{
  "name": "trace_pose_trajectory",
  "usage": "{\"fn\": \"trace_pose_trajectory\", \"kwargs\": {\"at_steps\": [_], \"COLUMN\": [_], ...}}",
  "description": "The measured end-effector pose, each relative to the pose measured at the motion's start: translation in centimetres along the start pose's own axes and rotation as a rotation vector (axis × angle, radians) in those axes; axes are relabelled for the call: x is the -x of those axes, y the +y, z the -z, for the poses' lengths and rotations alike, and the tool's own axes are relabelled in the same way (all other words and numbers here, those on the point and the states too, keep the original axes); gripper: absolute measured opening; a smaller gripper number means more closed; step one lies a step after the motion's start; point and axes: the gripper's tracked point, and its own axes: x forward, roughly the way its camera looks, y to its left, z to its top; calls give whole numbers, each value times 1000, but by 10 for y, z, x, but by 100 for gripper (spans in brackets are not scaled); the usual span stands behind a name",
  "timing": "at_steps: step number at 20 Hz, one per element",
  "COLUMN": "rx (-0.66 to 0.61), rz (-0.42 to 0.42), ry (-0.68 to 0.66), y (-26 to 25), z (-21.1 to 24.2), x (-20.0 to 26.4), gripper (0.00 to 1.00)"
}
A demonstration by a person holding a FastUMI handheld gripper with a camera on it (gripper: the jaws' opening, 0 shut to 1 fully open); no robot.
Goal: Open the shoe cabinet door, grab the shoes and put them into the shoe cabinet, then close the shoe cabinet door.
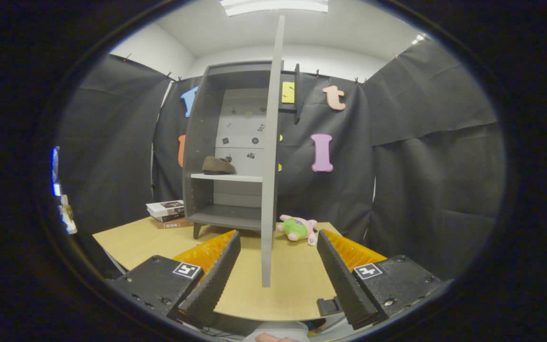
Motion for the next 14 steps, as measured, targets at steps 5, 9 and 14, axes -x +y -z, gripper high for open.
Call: {"fn": "trace_pose_trajectory", "kwargs": {"at_steps": [5, 9, 14], "rx": [-57, -48, -38], "rz": [-28, -73, -121], "ry": [25, 77, 109], "y": [40, 77, 124], "z": [29, 54, 83], "x": [-1, -11, -35], "gripper": [100, 100, 100]}}
